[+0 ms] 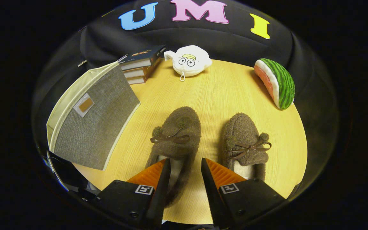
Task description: Open the storage box then place both shoes into the box .Put the left shoe in first, then the right shoe, with the right side of both shoes facing outward in a uniform manner.
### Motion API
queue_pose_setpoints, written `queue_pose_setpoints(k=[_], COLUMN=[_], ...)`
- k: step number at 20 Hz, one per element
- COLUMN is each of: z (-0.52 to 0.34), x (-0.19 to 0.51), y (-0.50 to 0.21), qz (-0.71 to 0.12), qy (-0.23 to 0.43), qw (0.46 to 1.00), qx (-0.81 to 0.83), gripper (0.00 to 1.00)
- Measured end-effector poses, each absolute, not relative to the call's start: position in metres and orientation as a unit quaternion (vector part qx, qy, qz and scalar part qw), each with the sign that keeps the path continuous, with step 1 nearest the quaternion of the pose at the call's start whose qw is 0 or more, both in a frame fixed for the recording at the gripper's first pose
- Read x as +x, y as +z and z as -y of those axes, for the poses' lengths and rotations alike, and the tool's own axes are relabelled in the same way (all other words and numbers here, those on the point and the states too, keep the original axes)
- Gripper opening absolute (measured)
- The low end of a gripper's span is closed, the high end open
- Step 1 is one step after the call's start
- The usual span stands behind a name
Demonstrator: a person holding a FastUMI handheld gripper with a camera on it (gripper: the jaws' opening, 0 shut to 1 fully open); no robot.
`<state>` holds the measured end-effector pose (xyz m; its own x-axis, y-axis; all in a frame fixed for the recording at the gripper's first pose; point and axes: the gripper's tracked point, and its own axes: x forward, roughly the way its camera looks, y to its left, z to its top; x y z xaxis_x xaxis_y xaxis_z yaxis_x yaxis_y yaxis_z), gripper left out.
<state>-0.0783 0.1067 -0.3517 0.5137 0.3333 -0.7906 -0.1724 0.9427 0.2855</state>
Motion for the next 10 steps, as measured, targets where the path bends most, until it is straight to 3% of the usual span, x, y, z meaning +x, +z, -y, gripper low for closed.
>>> queue_pose_setpoints(k=[5, 10], z=[-0.116, -0.115], x=[-0.058, -0.051], y=[-0.369, -0.378], qz=[-0.479, -0.487], qy=[0.109, 0.079], qw=[0.867, 0.864], qx=[0.081, 0.099], gripper=[0.59, 0.49])
